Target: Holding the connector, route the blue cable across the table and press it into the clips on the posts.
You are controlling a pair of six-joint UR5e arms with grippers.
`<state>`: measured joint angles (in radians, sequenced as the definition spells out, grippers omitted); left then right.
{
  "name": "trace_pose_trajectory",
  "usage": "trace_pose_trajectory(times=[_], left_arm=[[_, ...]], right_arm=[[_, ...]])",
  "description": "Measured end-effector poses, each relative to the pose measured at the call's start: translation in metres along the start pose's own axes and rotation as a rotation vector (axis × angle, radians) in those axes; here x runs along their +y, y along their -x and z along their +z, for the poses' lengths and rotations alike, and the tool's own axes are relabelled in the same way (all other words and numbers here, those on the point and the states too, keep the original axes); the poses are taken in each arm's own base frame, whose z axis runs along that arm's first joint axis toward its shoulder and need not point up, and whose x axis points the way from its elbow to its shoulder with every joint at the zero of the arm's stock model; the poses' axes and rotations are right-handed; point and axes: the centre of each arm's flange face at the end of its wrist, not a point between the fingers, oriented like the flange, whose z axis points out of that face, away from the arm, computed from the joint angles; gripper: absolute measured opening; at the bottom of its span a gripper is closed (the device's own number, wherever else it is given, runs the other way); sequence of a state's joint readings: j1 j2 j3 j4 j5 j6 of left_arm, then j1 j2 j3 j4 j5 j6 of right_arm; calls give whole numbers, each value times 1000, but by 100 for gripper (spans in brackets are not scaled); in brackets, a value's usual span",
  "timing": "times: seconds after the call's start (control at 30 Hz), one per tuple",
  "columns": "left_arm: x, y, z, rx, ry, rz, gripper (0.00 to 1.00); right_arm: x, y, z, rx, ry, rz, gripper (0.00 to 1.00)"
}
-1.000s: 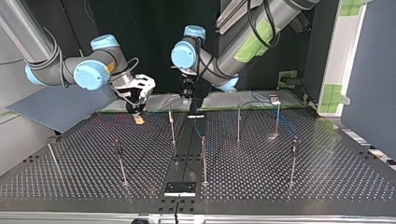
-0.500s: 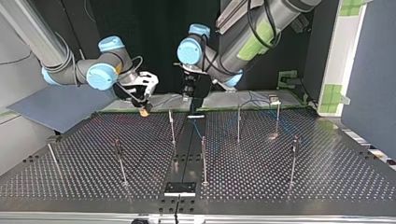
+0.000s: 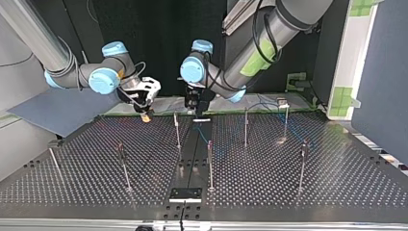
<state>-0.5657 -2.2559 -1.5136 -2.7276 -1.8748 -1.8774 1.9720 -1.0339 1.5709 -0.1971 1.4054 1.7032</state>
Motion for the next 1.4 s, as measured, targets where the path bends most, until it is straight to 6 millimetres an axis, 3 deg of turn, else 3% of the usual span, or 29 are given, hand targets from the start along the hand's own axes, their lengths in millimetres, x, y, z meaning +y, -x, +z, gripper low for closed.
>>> trace_pose_trajectory(times=[0.27,0.43,0.67,0.93,0.97,1.0,1.07,1.1,1.13,1.17,1.4], left_arm=[[7,24,19,-31,11,-14,0],[13,27,26,-30,2,-17,0],[17,14,48,10,-12,-9,0],[19,36,64,1,12,0,0],[18,40,65,0,18,4,8],[17,43,66,-1,21,7,8],[14,46,66,4,25,15,47],[13,47,65,9,26,19,47],[11,47,64,14,28,25,66],[10,46,62,21,31,35,100],[3,40,49,70,77,85,100]], right_arm=[[7,-2,3,18,-16,3,0],[14,-5,5,28,-10,7,0],[26,-9,7,45,-2,19,0],[38,-17,11,79,5,25,0],[39,-18,12,84,6,27,0],[40,-19,12,86,7,28,0],[42,-19,12,91,9,30,0],[43,-20,13,92,10,30,0],[43,-20,13,93,10,30,0],[44,-20,13,94,10,30,0],[44,-21,13,94,6,31,0]])
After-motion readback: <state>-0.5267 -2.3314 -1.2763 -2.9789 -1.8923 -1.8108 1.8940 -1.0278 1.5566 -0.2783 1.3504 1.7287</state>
